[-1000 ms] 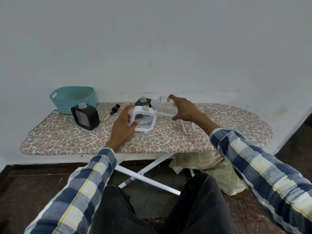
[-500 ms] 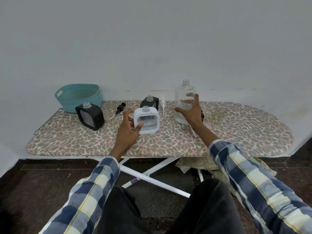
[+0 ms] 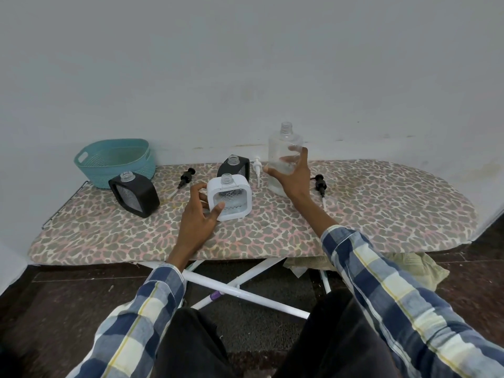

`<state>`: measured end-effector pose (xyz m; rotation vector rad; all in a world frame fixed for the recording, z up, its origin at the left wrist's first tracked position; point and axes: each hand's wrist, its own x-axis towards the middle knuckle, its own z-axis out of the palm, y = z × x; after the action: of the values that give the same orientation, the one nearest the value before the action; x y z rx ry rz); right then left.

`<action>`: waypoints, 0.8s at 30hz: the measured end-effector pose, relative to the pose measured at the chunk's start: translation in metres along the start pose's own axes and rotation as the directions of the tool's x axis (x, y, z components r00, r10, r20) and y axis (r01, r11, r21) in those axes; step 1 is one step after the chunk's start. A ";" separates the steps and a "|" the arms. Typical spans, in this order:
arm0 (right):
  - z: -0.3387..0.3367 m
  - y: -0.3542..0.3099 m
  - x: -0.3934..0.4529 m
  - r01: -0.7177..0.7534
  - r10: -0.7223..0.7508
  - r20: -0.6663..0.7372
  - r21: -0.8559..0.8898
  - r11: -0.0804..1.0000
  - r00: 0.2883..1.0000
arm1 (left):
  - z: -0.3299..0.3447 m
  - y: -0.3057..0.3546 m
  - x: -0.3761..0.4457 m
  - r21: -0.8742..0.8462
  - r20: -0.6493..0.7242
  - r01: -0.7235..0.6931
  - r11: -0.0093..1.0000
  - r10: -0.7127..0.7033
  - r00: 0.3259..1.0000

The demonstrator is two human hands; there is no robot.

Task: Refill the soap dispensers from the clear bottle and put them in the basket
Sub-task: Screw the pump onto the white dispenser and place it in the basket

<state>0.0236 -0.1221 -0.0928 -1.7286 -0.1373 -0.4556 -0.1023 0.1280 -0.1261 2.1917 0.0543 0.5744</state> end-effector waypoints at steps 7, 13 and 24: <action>-0.002 0.014 -0.003 0.028 -0.028 -0.090 0.002 1.000 0.996 | 0.000 0.001 0.001 0.014 0.000 -0.014 1.000 0.014 1.000; -0.010 0.013 -0.002 0.029 -0.033 -0.058 -0.068 0.997 0.998 | 0.000 0.004 -0.001 0.019 0.005 -0.016 1.000 0.016 1.000; 0.016 -0.019 -0.059 0.285 -0.380 -0.195 -0.387 0.877 0.904 | 0.000 0.003 -0.001 0.023 0.013 -0.047 0.999 0.047 0.999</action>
<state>-0.0333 -0.0936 -0.0996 -1.9793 -0.1718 -1.0191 -0.1039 0.1258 -0.1247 2.2237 0.0026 0.5886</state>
